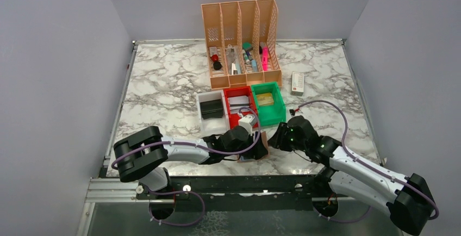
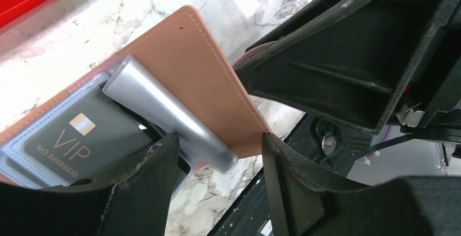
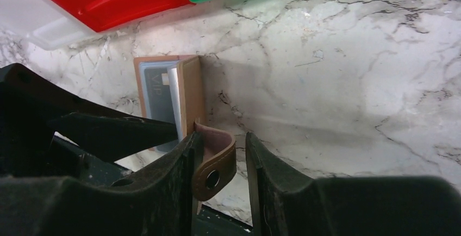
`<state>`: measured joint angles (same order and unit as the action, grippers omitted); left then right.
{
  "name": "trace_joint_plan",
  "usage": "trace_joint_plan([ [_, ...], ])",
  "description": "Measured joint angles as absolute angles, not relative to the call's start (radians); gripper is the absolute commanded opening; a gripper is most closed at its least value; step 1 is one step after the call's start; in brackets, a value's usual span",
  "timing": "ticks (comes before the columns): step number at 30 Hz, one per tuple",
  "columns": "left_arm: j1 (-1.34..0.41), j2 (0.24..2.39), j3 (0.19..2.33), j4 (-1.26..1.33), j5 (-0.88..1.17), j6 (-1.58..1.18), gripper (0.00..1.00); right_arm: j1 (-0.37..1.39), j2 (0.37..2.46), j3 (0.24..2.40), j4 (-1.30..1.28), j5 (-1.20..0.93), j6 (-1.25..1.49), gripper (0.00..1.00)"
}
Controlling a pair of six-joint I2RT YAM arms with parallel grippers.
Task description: Take the credit cards out of the card holder
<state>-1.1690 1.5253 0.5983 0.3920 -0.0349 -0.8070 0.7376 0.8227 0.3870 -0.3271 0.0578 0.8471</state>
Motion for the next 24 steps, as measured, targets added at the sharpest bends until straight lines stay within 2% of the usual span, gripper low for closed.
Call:
trace_joint_plan([
  [10,-1.179,1.526,0.602,0.406,-0.034,-0.807,0.60,0.738,0.897,0.420,-0.310,0.012,0.821,0.45],
  [16,-1.179,1.526,0.602,0.407,-0.034,-0.807,0.60,0.738,0.853,0.445,-0.351,0.035,0.814,0.60],
  [21,-1.179,1.526,0.602,0.410,-0.033,-0.807,0.60,0.738,0.823,0.458,-0.340,0.027,0.796,0.60],
  [24,-1.180,1.526,0.602,0.410,-0.032,-0.807,0.60,0.738,0.871,0.458,-0.327,0.009,0.792,0.56],
])
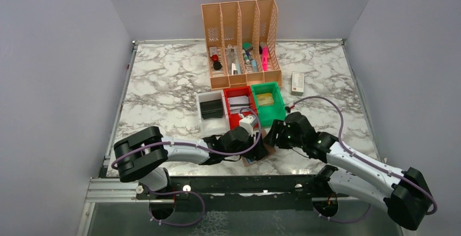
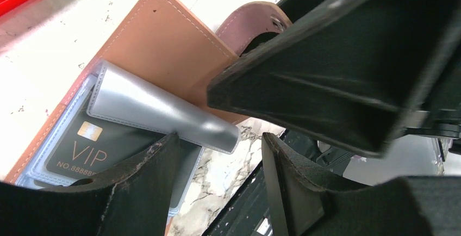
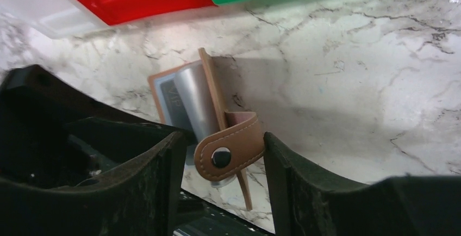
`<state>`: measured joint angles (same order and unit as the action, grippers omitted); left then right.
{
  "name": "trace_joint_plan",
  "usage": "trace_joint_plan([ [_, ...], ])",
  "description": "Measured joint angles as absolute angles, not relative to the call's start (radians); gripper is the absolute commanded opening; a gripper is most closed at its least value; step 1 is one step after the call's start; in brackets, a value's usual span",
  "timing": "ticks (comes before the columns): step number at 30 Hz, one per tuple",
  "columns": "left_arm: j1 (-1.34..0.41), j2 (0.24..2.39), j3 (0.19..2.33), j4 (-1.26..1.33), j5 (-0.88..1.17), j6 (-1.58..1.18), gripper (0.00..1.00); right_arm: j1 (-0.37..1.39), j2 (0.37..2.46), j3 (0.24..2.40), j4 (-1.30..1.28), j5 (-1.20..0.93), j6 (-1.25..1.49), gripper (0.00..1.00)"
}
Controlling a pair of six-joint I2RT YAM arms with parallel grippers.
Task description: Take the credit cards out of the card holder
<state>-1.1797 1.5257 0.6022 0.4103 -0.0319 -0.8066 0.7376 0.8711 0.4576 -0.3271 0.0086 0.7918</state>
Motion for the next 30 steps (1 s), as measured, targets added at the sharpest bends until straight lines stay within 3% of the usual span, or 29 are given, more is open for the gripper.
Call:
trace_joint_plan([
  [2,-1.180,1.526,0.602,0.410,-0.030,-0.806,0.60,0.738,0.919,0.458,-0.323,0.006,0.791,0.48],
  [6,-1.180,1.526,0.602,0.411,-0.026,-0.806,0.60,0.738,0.976,0.457,-0.326,0.009,0.785,0.24],
  [10,-1.180,1.526,0.602,0.411,-0.026,-0.804,0.60,0.738,0.970,0.438,-0.301,0.010,0.791,0.13],
  [18,-1.184,1.526,0.614,0.411,-0.026,-0.795,0.60,0.738,0.947,0.318,-0.196,-0.044,0.866,0.10],
  [30,-1.187,1.542,0.615,0.424,-0.026,-0.793,0.60,0.738,0.933,0.194,-0.043,-0.164,0.972,0.17],
])
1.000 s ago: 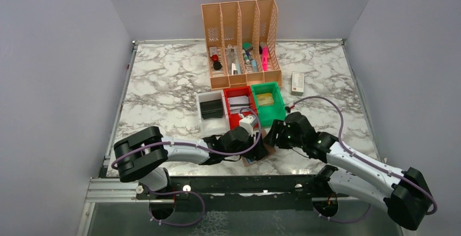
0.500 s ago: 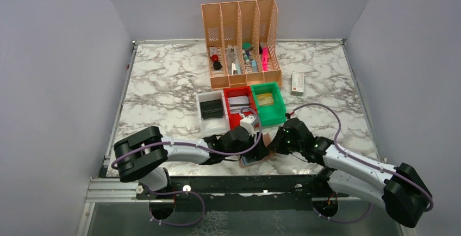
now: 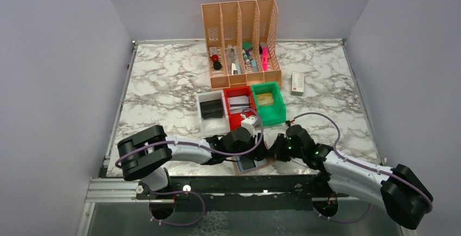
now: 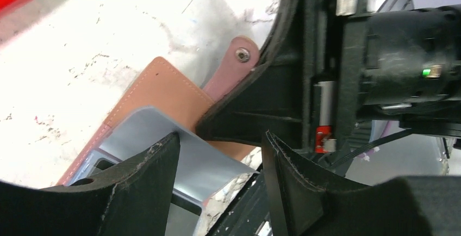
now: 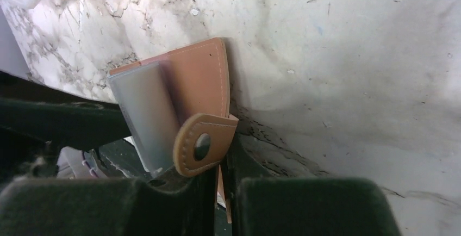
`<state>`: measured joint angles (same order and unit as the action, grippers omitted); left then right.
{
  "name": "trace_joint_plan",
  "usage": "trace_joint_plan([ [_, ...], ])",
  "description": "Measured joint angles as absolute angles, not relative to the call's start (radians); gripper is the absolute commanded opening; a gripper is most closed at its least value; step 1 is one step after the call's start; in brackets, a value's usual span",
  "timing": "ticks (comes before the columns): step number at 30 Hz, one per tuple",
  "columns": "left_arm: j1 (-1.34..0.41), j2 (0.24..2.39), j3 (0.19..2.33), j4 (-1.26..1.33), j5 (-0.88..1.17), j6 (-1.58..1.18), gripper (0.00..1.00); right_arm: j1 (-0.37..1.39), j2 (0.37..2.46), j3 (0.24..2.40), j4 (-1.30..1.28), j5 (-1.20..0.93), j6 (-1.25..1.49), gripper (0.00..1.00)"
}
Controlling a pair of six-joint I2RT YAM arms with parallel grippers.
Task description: Take the credit cards out of the card holder
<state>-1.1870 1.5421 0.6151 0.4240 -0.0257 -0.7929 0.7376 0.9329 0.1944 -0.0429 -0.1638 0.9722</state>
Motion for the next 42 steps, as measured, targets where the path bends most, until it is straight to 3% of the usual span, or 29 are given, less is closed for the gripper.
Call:
trace_joint_plan([
  [10,-1.193,1.605,0.622,0.421,-0.010,-0.801,0.58,0.738,0.758,0.298,-0.284,-0.012,0.948,0.41],
  [16,-1.199,1.620,0.648,0.425,-0.006,-0.800,0.53,0.738,0.743,0.353,-0.314,0.010,0.889,0.43],
  [23,-1.205,1.625,0.649,0.425,0.001,-0.799,0.50,0.738,0.941,0.375,-0.264,-0.069,0.803,0.46],
  [26,-1.209,1.625,0.649,0.416,0.011,-0.796,0.50,0.737,1.003,0.385,-0.238,-0.090,0.770,0.43],
  [33,-1.213,1.605,0.639,0.418,0.007,-0.794,0.50,0.736,1.037,0.378,-0.223,-0.086,0.796,0.27],
  [42,-1.213,1.406,0.557,0.392,-0.088,-0.784,0.52,0.736,0.916,0.257,-0.187,-0.086,0.906,0.22],
])
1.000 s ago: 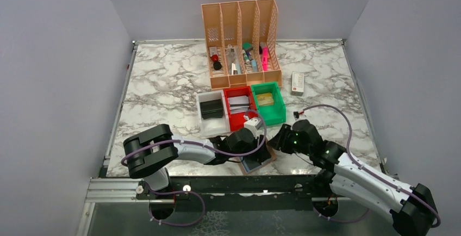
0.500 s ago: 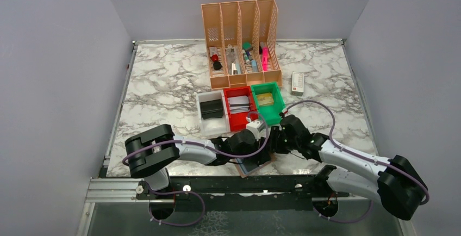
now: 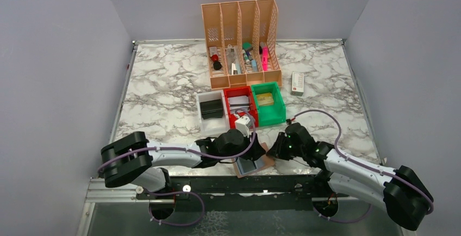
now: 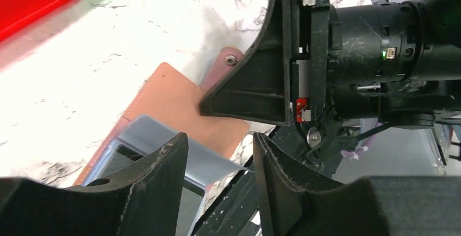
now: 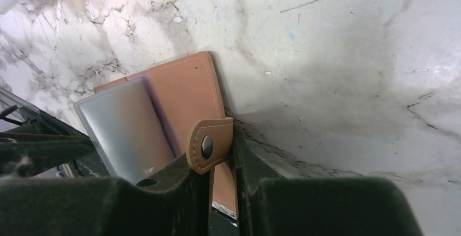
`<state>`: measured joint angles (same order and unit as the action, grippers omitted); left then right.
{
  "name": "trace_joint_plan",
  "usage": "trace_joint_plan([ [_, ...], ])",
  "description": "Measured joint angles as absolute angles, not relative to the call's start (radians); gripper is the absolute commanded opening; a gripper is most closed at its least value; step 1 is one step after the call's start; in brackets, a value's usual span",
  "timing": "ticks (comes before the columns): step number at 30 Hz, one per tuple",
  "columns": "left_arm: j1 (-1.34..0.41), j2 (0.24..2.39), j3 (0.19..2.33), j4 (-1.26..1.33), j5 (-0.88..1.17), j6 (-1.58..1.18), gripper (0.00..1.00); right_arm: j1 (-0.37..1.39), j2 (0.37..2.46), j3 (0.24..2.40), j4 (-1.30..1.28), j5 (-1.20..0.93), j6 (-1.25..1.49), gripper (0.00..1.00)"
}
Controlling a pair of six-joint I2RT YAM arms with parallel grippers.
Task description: Take the credit cards out of the card holder
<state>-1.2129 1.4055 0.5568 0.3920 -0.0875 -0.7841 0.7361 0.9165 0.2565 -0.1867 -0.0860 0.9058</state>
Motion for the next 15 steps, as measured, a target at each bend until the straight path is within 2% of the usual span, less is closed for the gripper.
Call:
trace_joint_plan([
  [5,-1.213,1.398,0.559,0.330,-0.123,-0.774,0.52,0.736,0.894,0.239,-0.172,-0.096,0.929,0.31],
  [15,-1.213,1.553,0.611,0.309,-0.115,-0.768,0.54,0.736,0.813,0.274,-0.234,-0.091,0.895,0.53],
])
